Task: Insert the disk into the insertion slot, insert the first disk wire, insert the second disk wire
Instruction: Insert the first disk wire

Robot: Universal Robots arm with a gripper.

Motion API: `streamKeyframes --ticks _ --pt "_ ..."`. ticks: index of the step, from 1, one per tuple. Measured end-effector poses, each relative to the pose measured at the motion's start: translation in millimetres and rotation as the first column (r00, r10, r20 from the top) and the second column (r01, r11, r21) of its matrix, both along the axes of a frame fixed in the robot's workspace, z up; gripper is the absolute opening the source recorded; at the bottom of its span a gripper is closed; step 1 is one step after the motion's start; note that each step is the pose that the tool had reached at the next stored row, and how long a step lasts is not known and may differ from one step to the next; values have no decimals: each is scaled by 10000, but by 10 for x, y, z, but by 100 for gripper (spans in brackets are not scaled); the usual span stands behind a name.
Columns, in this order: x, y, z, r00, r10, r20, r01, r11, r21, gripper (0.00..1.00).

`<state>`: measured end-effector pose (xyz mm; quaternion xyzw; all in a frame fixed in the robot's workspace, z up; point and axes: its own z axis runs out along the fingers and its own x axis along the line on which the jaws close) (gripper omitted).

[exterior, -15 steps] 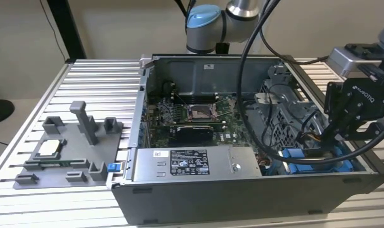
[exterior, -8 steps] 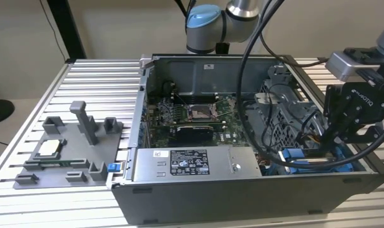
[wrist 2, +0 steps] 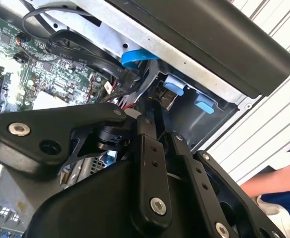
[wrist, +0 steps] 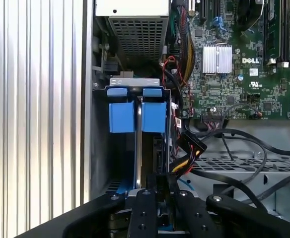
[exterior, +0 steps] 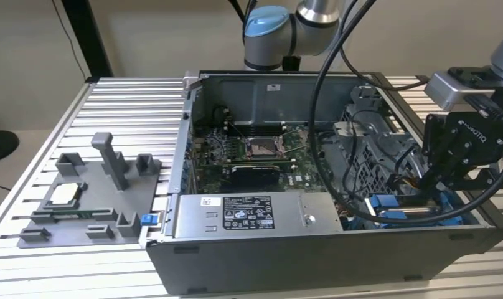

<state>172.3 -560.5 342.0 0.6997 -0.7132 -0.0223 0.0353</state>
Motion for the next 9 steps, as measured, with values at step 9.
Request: streamKeyframes --ticks 9 --pt "-2 0 -50 10000 0 0 0 10000 1 0"
